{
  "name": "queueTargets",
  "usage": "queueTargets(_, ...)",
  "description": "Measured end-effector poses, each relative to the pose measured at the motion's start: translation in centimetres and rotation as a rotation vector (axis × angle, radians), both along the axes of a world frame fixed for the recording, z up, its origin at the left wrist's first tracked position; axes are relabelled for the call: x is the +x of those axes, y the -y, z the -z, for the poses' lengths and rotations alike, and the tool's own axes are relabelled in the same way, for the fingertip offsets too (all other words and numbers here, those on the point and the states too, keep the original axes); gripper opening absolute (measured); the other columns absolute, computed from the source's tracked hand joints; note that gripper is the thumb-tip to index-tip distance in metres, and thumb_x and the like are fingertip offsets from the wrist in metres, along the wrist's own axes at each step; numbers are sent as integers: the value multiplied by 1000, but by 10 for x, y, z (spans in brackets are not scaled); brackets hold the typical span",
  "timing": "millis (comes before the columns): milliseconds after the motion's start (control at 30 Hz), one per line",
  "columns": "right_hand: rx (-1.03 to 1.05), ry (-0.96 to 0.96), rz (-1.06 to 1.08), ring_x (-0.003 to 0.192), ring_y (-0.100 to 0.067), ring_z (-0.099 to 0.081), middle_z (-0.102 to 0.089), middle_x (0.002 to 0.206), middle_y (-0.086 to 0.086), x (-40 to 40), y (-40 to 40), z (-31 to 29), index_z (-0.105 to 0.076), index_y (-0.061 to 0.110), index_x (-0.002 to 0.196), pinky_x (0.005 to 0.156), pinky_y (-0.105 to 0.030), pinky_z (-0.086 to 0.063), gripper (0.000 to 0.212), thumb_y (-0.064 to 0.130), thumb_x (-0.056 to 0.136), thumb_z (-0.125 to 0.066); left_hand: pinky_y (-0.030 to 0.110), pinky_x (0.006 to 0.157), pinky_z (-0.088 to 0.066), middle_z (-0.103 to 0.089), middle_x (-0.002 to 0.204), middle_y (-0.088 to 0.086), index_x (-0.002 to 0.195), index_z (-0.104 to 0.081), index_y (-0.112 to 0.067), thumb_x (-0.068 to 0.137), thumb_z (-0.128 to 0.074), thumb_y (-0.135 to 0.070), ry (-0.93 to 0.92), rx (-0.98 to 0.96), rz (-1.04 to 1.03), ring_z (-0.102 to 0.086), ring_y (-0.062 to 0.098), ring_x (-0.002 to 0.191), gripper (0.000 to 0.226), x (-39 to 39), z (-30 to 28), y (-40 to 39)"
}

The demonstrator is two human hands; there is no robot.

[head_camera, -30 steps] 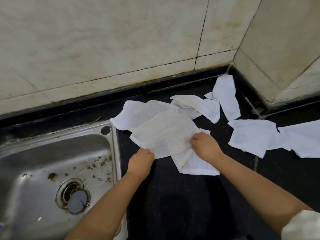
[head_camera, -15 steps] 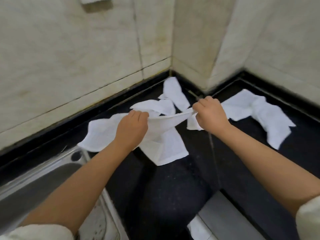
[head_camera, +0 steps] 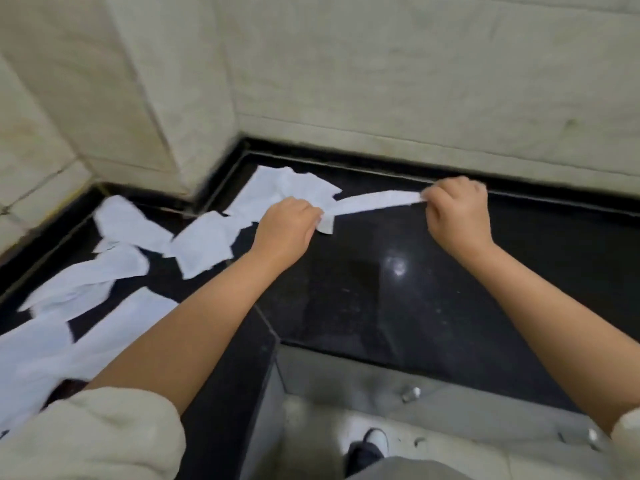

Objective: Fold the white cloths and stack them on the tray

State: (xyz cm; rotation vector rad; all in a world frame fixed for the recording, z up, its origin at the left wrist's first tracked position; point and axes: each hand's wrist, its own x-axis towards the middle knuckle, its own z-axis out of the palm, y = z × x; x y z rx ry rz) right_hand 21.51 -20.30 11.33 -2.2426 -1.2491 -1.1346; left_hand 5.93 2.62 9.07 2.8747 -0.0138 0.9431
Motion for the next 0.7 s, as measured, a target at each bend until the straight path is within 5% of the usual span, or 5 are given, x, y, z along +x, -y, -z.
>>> queueTargets(133, -287, -291, -26, 56, -32, -60, -64, 63, -11, -7, 83, 68, -66, 8, 66, 56, -35, -48, 24, 8, 68, -43, 41, 55, -54, -68, 72, 17, 74, -69, -1, 80, -46, -8, -373, -87, 131, -63, 33, 63, 25, 16, 53, 47)
queueTargets(200, -502, -528, -17, 58, -32, -62, -66, 64, -10, -14, 108, 97, -67, 9, 66, 54, -35, -49, 24, 8, 68, -43, 41, 71, -53, -69, 89, 17, 84, -68, 0, 88, -42, -11, -669, -113, 155, -63, 32, 81, 29, 19, 74, 66)
queueTargets(333, -875, -1081, 0, 82, -28, -60, -65, 86, -11, -10, 132, 130, -65, 3, 84, 75, -38, -49, 22, 1, 81, -44, 35, 85, -45, -67, 104, 10, 92, -65, -7, 94, -45, -12, -1202, -233, 174, -59, 25, 97, 21, 26, 101, 86)
queueTargets(500, -820, -1348, -26, 80, -17, -54, -59, 85, -1, 19, 127, 130, -68, 8, 99, 77, -30, -46, 37, -6, 80, -39, 22, 80, -42, -60, 109, 5, 111, -61, -13, 92, -52, -14, -1267, -460, 37, -54, 13, 93, 21, 43, 107, 84)
queueTargets(700, -651, -1334, 67, 75, -23, -50, -54, 83, -7, 56, 100, 132, -48, 12, 87, 60, -29, -37, 14, 1, 86, -39, 29, 81, -48, -66, 106, 7, 102, -65, -10, 92, -51, -13, -904, -463, -219, -60, 20, 95, 17, 68, 108, 77)
